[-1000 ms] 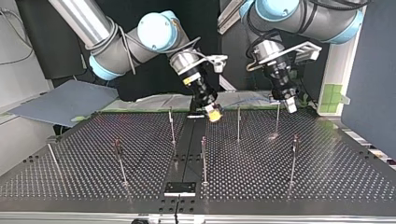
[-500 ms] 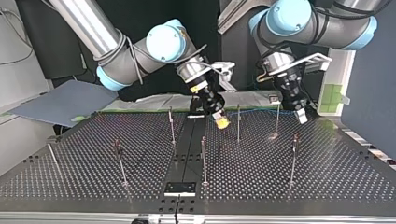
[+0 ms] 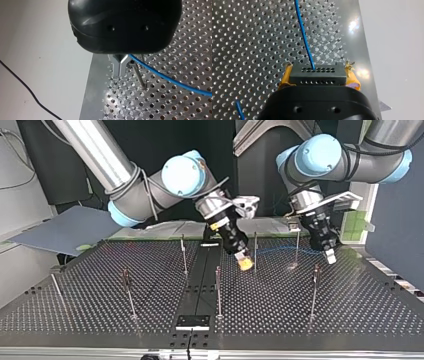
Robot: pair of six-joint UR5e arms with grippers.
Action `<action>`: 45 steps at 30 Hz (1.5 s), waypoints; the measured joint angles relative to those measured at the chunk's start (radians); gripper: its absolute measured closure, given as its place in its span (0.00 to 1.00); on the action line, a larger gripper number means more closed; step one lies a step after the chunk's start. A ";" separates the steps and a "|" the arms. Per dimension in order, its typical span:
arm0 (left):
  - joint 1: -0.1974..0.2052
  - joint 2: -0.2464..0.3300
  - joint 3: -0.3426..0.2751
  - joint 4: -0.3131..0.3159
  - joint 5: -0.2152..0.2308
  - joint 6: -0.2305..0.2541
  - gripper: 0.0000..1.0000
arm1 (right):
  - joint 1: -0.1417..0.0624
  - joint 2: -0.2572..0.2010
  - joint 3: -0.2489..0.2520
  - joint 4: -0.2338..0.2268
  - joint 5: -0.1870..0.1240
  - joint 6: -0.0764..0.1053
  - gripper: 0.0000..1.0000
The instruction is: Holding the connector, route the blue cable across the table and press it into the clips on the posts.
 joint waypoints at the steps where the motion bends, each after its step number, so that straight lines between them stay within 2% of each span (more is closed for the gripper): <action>1: 0.002 -0.003 0.003 0.000 0.003 -0.001 1.00 | 0.001 0.006 -0.008 0.000 -0.001 0.000 1.00; 13: 0.046 -0.045 0.052 0.000 0.017 -0.008 1.00 | 0.006 0.061 -0.102 0.000 -0.002 0.000 1.00; 22: 0.081 -0.054 0.081 -0.003 0.060 -0.023 1.00 | 0.008 0.100 -0.157 0.000 0.000 0.001 1.00; 27: 0.096 -0.080 0.088 -0.014 0.075 -0.029 1.00 | 0.012 0.116 -0.169 0.001 0.000 0.000 1.00; 33: 0.099 -0.084 0.088 -0.025 0.077 -0.025 1.00 | 0.017 0.123 -0.171 0.005 0.000 0.000 1.00; 39: 0.089 -0.063 0.088 -0.026 0.088 -0.023 1.00 | 0.017 0.123 -0.172 0.007 0.000 0.000 1.00; 45: 0.084 -0.036 0.088 -0.051 0.091 -0.023 1.00 | 0.017 0.123 -0.196 0.023 0.001 -0.001 1.00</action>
